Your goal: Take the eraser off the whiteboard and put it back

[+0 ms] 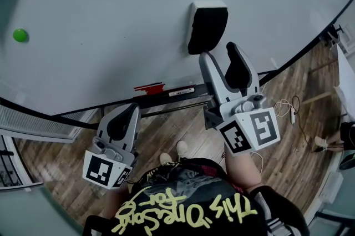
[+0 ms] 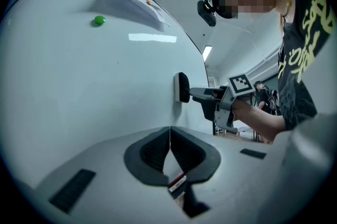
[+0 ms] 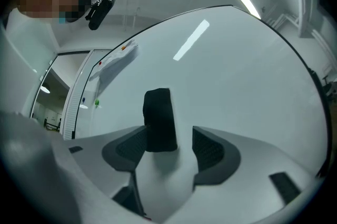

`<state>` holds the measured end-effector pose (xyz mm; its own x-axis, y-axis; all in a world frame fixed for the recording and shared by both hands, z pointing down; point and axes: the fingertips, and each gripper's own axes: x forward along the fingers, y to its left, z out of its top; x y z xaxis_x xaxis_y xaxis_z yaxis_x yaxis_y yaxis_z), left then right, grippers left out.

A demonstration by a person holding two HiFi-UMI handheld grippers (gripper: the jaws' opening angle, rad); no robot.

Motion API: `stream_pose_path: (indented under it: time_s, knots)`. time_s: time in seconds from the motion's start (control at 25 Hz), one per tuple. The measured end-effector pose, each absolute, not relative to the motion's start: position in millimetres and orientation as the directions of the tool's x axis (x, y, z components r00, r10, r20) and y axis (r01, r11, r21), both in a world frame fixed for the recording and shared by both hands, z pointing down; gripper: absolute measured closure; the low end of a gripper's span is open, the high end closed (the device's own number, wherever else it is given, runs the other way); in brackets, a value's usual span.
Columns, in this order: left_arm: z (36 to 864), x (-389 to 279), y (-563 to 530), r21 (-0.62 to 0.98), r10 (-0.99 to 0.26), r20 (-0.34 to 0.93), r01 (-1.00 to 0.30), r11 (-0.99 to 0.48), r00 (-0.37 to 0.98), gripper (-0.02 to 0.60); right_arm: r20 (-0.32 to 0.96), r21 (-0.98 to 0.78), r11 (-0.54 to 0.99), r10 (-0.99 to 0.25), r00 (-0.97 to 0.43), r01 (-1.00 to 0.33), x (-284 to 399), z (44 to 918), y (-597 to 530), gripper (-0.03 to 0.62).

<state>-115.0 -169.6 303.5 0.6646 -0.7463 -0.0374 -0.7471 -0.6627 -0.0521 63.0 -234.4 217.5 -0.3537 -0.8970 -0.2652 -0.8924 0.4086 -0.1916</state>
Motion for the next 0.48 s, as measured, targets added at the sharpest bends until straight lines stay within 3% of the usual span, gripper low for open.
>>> stream_pose_path:
  time_s: [0.48]
  knots:
    - [302.9,-112.6,-172.3,-0.053,-0.745,-0.036,-0.745,-0.665,0.666,0.571,-0.226,-0.259,0.425,-0.900,-0.374,-0.867,67.7,242.8,-227.4,0.330]
